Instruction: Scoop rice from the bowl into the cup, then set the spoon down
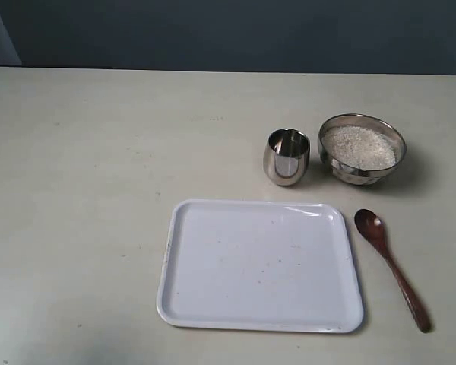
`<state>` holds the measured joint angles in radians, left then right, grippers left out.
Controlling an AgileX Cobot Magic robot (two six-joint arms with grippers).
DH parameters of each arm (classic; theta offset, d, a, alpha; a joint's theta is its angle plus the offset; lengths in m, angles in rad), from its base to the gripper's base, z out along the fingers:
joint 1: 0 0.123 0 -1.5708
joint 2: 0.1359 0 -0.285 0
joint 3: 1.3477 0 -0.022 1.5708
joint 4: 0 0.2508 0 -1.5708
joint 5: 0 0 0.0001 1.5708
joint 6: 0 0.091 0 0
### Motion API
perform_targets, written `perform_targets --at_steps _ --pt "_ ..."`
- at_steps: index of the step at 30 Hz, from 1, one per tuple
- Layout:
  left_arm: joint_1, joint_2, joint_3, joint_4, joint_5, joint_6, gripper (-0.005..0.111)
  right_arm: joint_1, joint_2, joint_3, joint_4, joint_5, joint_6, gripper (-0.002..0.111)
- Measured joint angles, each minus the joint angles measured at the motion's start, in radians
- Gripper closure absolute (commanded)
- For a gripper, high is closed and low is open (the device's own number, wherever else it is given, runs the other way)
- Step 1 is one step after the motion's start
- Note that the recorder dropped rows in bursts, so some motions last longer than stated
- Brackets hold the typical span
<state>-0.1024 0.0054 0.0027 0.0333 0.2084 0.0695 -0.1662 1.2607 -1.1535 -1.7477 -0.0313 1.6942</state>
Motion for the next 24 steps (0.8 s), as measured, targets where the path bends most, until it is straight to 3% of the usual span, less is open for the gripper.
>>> perform_targets --at_steps 7,10,14,18,21,24 --pt "0.0 0.0 0.0 0.0 0.0 0.0 0.106 0.0 0.164 0.0 0.065 0.229 -0.26 0.109" --pt "0.0 0.0 0.0 0.0 0.0 0.0 0.106 0.005 0.209 0.0 0.399 0.36 -0.612 0.109" --pt "0.0 0.0 0.0 0.0 0.0 0.0 0.106 0.011 0.245 0.0 1.029 0.59 -1.153 0.109" --pt "0.0 0.0 0.0 0.0 0.0 0.0 0.106 0.02 0.258 0.004 1.606 0.827 -1.531 0.109" --pt "0.0 0.0 0.0 0.0 0.0 0.0 0.106 0.057 0.271 0.006 1.834 1.032 -1.715 0.109" --pt "0.0 0.0 0.0 0.0 0.0 0.0 0.106 0.129 0.287 0.042 1.899 1.134 -1.79 0.109"
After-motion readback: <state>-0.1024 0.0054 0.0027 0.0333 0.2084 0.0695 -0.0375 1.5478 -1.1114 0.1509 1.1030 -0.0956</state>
